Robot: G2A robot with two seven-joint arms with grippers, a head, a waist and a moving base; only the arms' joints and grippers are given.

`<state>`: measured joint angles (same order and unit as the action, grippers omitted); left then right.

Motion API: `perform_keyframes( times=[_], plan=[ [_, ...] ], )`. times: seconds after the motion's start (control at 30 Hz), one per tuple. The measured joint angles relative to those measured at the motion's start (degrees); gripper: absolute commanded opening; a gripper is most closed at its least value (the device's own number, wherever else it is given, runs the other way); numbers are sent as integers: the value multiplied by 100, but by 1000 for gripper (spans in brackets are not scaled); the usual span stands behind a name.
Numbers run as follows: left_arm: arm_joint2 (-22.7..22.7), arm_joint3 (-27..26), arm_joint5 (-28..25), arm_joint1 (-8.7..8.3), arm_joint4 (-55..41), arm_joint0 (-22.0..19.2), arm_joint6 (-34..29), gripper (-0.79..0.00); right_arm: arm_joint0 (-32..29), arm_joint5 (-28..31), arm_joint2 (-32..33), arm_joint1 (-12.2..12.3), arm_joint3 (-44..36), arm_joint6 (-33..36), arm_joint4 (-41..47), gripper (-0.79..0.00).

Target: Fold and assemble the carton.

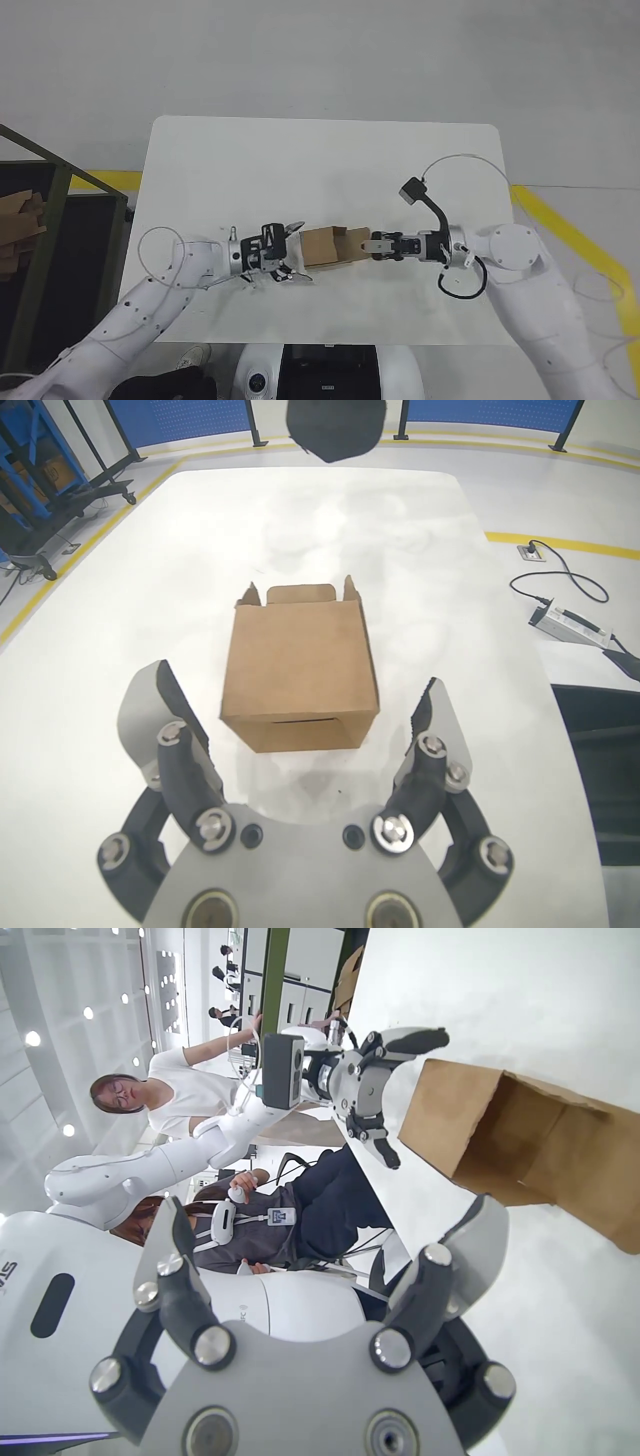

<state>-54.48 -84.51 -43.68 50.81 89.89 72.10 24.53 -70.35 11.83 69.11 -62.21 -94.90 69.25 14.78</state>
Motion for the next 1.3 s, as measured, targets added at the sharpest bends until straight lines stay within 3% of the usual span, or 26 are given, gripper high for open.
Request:
perform_keyframes(
  times=[0.3,0.67,1.1,1.23,1.3],
  plan=[
    [-47,95,226,4,55,161,24,0,-286,288,93,56,-6,-66,79,0],
    [254,627,257,189,-81,-225,170,0,-358,403,89,98,-4,-79,169,0],
    [474,1042,-52,340,-193,-574,302,0,-223,471,-101,102,167,-79,255,0],
    [502,1100,-138,362,-159,-636,327,-77,-225,466,-113,113,177,-77,282,0],
    [512,1106,-167,369,-132,-650,335,-74,-225,458,-118,118,178,-77,291,0]
  ],
)
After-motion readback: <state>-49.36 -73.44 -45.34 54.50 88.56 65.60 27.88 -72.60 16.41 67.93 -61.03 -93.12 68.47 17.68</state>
